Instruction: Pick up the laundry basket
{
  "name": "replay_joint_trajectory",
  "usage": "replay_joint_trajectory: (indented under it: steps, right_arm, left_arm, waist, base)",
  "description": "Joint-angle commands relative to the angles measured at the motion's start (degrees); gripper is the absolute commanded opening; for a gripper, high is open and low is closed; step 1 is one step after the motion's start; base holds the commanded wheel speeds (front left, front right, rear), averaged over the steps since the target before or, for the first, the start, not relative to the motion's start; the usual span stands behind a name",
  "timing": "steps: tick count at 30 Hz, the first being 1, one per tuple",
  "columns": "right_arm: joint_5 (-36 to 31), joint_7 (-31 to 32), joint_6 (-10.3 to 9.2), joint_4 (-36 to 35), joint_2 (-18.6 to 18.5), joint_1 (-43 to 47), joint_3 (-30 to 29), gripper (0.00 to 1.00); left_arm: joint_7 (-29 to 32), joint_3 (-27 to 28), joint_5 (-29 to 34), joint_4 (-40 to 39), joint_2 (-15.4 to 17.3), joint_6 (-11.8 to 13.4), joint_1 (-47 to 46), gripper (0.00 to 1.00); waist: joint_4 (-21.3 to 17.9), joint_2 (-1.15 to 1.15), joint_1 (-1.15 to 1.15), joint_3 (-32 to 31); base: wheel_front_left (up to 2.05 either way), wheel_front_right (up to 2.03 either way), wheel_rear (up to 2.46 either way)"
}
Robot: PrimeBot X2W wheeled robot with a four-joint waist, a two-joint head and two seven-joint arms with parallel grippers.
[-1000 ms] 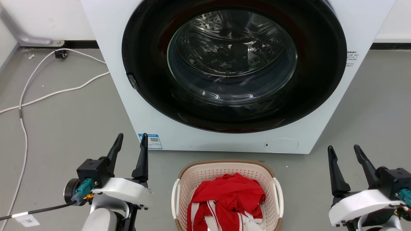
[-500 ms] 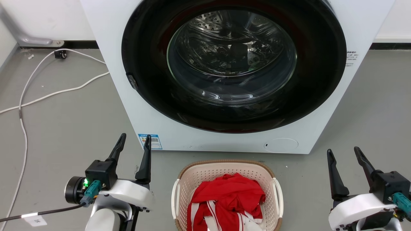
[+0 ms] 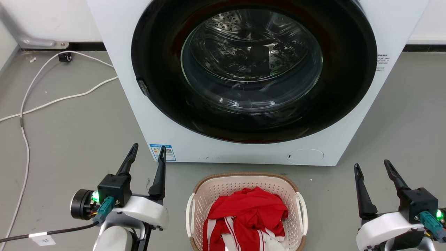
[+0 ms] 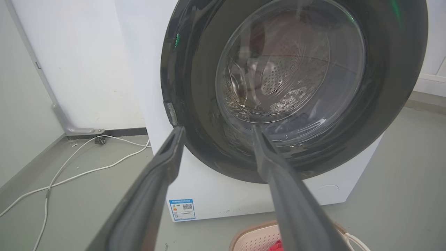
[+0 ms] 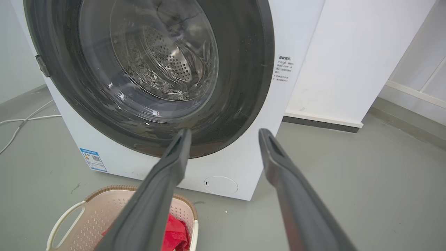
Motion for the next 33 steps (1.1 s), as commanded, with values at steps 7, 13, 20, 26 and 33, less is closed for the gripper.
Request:
replay_joint_trajectory:
  steps: [7, 13, 20, 26, 33]
  right_arm:
    - [0.6, -1.1, -0.04, 1.4, 0.2, -1.1, -0.2, 1.00]
    - [0.6, -1.6, -0.04, 2.2, 0.2, -1.6, -0.3, 1.00]
    - [0.6, -1.7, -0.04, 2.9, 0.2, -2.2, -0.4, 1.00]
    - [0.7, -1.5, -0.04, 3.4, 0.2, -3.6, -0.6, 1.00]
    - [1.1, -1.0, -0.04, 4.0, 0.2, -6.5, -0.8, 1.00]
  left_arm:
    - [-0.4, 0.3, -0.8, 0.2, -0.3, 0.0, -0.6, 1.00]
    - [-0.4, 0.4, -1.1, 0.4, -0.2, 0.0, -0.5, 1.00]
    - [-0.4, 0.6, -1.3, 0.4, -0.2, 0.3, -0.7, 1.00]
    - [-0.4, 0.7, -1.4, 0.6, 0.0, 0.2, -1.8, 1.00]
    - [-0.4, 1.1, -2.0, 1.2, 0.1, -0.1, -5.1, 1.00]
  waist:
    - [-0.1, 0.00, 0.00, 0.1]
    - [-0.1, 0.00, 0.00, 0.2]
    - [-0.1, 0.00, 0.00, 0.7]
    - [-0.2, 0.00, 0.00, 2.2]
    - [-0.3, 0.00, 0.00, 5.5]
  base:
    - [0.00, 0.00, 0.00]
    - [0.00, 0.00, 0.00]
    - [0.00, 0.00, 0.00]
    - [0.00, 0.00, 0.00]
    - [0.00, 0.00, 0.00]
